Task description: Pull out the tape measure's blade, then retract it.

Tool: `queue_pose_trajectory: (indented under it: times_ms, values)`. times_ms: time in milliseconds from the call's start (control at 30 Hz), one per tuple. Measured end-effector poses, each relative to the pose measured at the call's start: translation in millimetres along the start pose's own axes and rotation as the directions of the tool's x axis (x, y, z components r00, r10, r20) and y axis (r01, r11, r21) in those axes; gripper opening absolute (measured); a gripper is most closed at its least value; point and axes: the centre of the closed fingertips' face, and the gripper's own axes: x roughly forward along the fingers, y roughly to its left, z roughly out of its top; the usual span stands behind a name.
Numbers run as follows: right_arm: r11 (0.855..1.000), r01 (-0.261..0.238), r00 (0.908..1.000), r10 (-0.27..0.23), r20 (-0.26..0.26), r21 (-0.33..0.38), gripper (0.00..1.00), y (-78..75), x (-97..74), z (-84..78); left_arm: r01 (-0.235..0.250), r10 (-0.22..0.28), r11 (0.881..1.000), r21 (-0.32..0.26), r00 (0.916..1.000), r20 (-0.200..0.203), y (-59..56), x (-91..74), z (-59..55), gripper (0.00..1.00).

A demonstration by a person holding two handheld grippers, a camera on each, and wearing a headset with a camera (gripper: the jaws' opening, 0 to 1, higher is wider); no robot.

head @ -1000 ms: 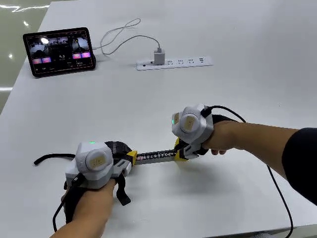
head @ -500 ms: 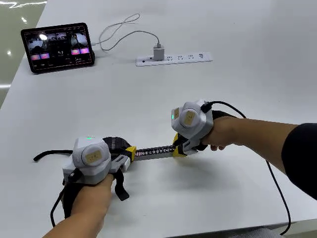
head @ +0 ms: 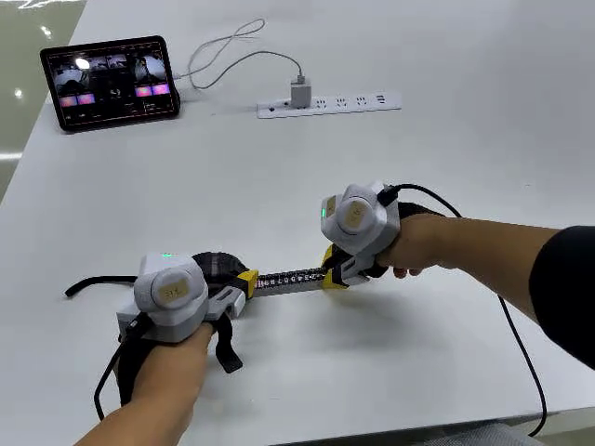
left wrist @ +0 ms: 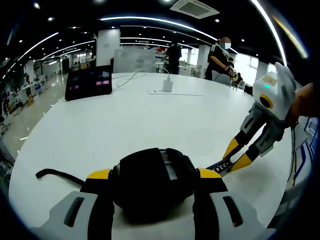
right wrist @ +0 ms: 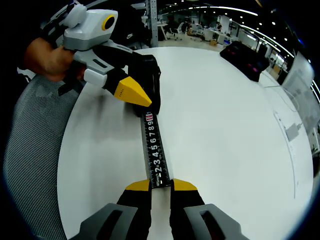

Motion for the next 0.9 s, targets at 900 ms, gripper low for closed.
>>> queue_pose_trajectory:
  times_ms: [900]
  values:
    - [1.000, -0.023, 0.9995, 0.022, 0.021, 0.022, 0.09, 1.9, 5.7, 10.6, -0.002, 0.002, 1.000, -0.003, 1.0000, 0.002, 0.3, 0.6, 0.3, 0.59]
